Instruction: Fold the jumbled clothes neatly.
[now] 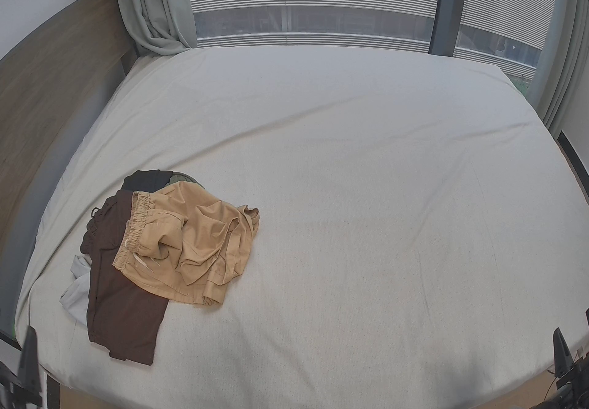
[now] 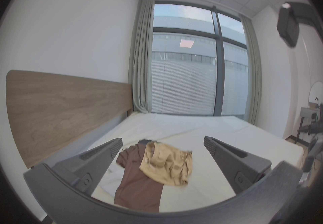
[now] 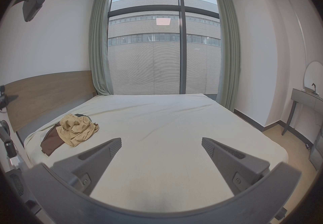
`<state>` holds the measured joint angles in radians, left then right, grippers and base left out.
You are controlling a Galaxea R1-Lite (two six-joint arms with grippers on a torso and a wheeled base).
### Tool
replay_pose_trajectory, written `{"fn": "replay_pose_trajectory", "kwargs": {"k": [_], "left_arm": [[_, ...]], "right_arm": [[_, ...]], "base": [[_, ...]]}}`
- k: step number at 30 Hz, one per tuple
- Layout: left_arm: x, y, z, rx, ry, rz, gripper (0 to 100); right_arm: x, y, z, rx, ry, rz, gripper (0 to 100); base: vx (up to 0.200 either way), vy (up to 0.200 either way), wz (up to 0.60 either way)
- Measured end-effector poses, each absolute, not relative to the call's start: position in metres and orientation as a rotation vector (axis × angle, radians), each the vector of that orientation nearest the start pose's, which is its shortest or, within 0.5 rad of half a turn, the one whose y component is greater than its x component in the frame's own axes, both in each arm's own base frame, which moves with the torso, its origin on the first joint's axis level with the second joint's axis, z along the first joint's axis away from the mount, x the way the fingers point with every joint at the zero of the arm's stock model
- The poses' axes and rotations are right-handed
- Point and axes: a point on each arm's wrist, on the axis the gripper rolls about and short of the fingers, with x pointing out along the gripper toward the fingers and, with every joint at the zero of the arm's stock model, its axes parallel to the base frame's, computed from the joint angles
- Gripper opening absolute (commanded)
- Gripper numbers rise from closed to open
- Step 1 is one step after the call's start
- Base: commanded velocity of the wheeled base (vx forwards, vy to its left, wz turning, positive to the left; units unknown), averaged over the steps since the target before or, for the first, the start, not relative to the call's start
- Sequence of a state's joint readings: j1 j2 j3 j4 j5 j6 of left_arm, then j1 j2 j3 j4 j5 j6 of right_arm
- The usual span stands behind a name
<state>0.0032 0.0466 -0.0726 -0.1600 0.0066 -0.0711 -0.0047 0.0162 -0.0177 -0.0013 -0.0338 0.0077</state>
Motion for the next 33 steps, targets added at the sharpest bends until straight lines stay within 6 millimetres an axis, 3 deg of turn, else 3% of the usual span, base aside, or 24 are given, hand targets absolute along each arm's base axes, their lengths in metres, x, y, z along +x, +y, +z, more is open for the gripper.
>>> {"fn": "replay_pose_trajectory", "kwargs": {"k": [4,8,15,25,33], "left_arm": [[-0.027,0.000,0.150,-0.101,-0.230,-0.028,100],[-0.017,0.001,0.169,-0.152,-0.168,-0.107,100],[0.016,-0.003,0.179,-0.238,0.017,-0.173,100],[0.067,-0.010,0.197,-0.313,0.136,-0.175,100],[0.110,-0.001,0.204,-0.361,0.239,-0.185,100]], "right_arm": [[-0.023,-0.001,0.081,0.008,-0.003,-0.038,100],[-0.023,-0.001,0.081,0.006,-0.003,-0.039,100],[-0.023,-0.001,0.081,0.004,-0.003,-0.037,100],[-0.023,-0.001,0.081,0.003,-0.004,-0.036,100],[-0.023,-0.001,0.081,0.003,-0.004,-0.035,100]], "base": [[0.000,0.000,0.00],[0.000,0.000,0.00],[0.000,0.000,0.00],[0.000,0.000,0.00],[0.000,0.000,0.00]]}}
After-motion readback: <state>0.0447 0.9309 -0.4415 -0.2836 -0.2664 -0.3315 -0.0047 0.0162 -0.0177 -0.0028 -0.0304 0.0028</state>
